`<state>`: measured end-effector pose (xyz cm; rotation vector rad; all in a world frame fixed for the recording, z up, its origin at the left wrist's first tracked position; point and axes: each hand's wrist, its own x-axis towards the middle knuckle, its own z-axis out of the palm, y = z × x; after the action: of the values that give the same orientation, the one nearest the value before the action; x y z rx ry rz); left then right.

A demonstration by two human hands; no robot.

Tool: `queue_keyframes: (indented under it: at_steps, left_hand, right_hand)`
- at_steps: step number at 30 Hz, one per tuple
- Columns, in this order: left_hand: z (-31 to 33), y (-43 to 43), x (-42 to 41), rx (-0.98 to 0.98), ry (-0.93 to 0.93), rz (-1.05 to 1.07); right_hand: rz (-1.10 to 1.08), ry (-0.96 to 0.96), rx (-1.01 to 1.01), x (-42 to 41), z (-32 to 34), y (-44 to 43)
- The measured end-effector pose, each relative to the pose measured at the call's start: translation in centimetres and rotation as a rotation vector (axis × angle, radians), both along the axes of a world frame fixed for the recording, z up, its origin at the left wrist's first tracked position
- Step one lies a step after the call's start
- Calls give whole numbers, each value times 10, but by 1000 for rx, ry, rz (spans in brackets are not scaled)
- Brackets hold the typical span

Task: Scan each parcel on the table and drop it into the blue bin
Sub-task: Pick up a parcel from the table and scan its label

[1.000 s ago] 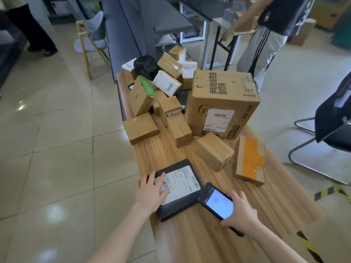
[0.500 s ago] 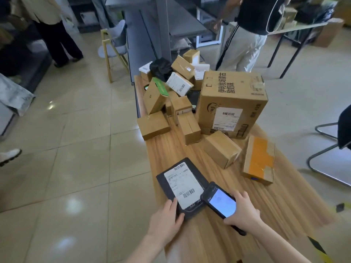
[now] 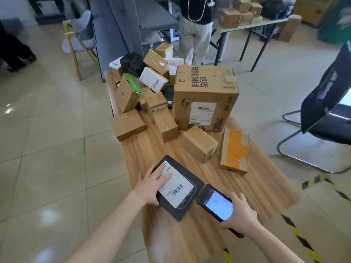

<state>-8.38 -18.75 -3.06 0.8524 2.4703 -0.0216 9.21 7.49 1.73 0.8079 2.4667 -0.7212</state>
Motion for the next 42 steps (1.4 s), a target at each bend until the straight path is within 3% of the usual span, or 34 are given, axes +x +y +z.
queue_keyframes:
  at_steps: [6, 12, 21, 31, 42]
  left_hand:
    - [-19, 23, 23, 160, 44, 151]
    - [-31, 37, 46, 355, -52, 393]
    - [-33, 33, 48, 524, -23, 417]
    - [-6, 20, 41, 394, 120, 318]
    - [-6, -9, 47, 380, 107, 370]
  right_hand:
    - [-6, 5, 28, 9, 1, 16]
    - [66, 38, 134, 8, 5, 28]
    - [224, 36, 354, -10, 21, 33]
    - [278, 58, 456, -22, 37, 31]
    - [257, 59, 346, -23, 38, 7]
